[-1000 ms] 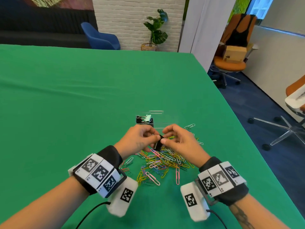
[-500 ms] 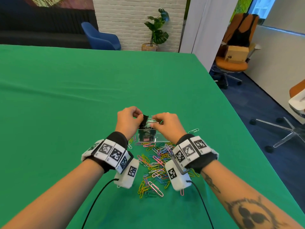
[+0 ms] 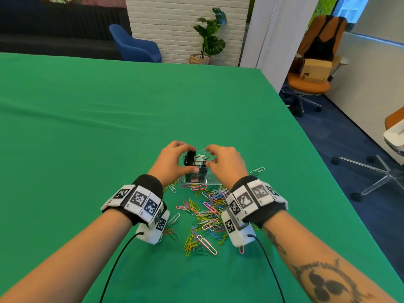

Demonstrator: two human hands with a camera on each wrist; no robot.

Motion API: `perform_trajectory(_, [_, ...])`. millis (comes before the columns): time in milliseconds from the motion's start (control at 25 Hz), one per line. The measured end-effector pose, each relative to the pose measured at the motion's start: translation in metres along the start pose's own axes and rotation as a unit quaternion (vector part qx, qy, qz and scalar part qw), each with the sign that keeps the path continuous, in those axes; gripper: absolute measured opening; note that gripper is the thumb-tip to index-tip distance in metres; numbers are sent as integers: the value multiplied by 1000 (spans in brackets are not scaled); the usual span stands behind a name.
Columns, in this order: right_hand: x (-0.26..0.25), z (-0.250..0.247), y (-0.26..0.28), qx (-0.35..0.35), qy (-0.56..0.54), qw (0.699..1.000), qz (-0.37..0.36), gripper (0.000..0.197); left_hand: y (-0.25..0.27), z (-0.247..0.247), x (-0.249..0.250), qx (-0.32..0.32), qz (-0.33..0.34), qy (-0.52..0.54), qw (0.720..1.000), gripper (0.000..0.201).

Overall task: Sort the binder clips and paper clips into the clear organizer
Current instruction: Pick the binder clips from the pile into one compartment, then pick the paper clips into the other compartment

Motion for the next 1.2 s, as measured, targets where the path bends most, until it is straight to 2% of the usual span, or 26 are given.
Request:
perform_trajectory(160, [22, -30, 16, 55, -6, 998, 20, 36, -1, 3, 5, -33, 15, -14, 999, 63])
perform_trajectory(280, [45, -43, 32, 68, -25, 996, 44, 37, -4, 4, 7, -52, 38, -42, 997, 51])
perform_trajectory(400, [64, -42, 42, 57, -27, 996, 66, 43, -9, 3, 3, -58, 30, -28, 997, 45])
perform_trajectory(600, [85, -33, 51, 24, -19, 995, 93, 46, -27, 2, -2, -53, 14, -15, 998, 55])
perform_trajectory(680, [98, -30, 53, -13, -6, 993, 117, 48, -32, 1, -1, -65, 7, -21, 998, 65])
perform_trajectory(800, [117, -21, 47, -130, -2, 978, 166, 64, -26, -7, -2, -86, 3, -24, 996, 95])
perform_trajectory(840, [122, -20, 43, -165, 3, 971, 175, 69, -21, -11, -4, -83, -4, -32, 996, 99])
perform_trajectory(920, [128, -17, 34, -225, 29, 958, 175, 72, -4, -15, -15, -99, -35, -67, 992, 92])
perform_trajectory(960, [129, -16, 32, -248, 43, 953, 168, 71, 7, -13, -21, -134, -52, -95, 985, 88])
perform_trajectory(1080, [119, -7, 41, -301, 70, 943, 124, 69, 41, 8, -28, -253, -86, -181, 947, 80])
perform_trajectory(1200, [100, 7, 71, -350, 40, 934, 60, 66, 59, 27, -16, -286, -81, -263, 918, 81])
Point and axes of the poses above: each hand's wrist, its own y-axis away from the middle knuckle, its own z-axis out of the palm, x = y × z, the point moved 4 cm from there along -y, towards the middle knuckle, and after that the axes turned 12 degrees about -y, right-handed, at the moved point
